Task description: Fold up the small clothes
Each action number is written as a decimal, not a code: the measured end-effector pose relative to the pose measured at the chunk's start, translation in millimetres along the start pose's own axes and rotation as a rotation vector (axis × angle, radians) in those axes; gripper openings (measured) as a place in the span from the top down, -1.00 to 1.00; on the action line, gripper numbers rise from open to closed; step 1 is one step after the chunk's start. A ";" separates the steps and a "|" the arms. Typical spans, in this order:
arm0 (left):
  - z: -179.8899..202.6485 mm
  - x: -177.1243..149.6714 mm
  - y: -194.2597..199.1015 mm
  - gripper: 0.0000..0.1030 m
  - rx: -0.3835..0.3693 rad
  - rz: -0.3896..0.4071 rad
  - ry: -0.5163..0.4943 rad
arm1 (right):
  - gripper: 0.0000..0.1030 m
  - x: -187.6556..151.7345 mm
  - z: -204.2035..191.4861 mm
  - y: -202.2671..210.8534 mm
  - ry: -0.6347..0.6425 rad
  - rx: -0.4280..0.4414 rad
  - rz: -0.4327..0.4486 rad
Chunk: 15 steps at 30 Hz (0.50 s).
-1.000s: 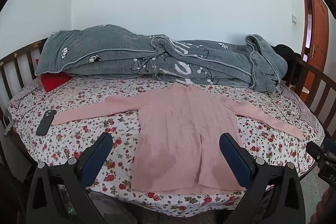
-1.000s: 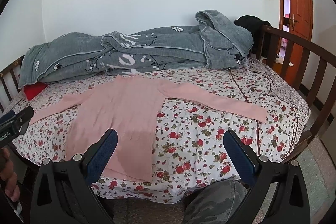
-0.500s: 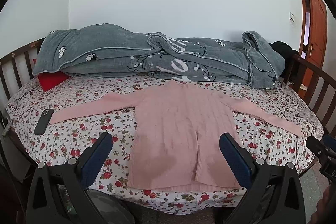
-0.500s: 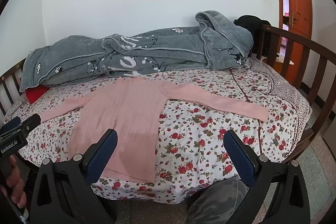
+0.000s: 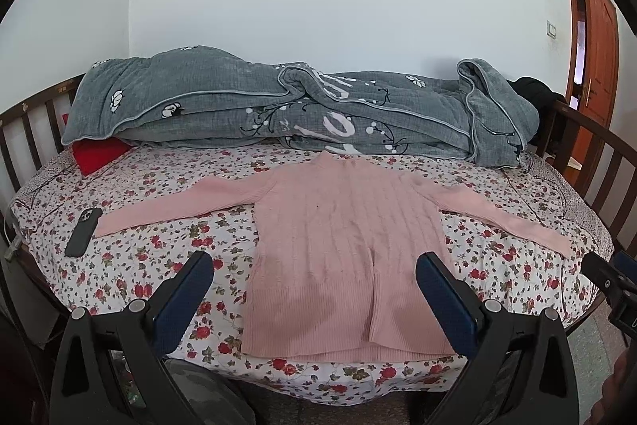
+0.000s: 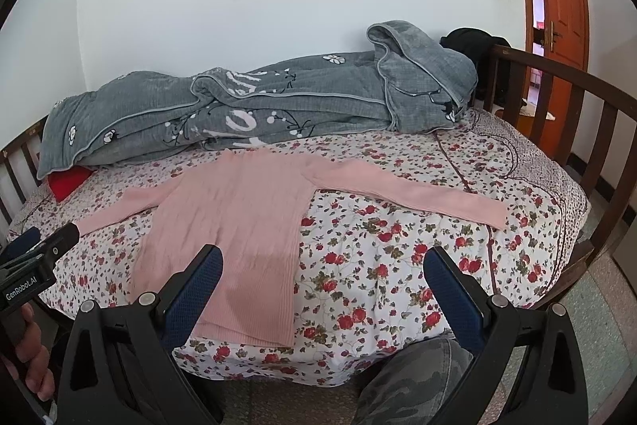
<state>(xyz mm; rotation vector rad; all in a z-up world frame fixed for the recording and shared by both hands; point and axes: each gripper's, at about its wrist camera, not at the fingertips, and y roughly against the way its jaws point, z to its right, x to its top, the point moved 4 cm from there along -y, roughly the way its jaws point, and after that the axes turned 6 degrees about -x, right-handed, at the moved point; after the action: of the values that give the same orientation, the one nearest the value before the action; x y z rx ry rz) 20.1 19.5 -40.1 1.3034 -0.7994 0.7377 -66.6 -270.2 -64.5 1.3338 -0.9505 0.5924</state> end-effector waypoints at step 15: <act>2.4 1.3 2.3 -1.00 -0.002 0.003 -0.007 | -0.93 0.9 -2.4 5.1 -0.004 0.005 0.013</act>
<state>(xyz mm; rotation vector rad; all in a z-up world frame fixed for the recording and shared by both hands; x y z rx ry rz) 18.6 17.5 -37.6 1.3038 -0.8073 0.7352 -69.8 -267.1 -60.9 1.3342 -0.9625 0.6029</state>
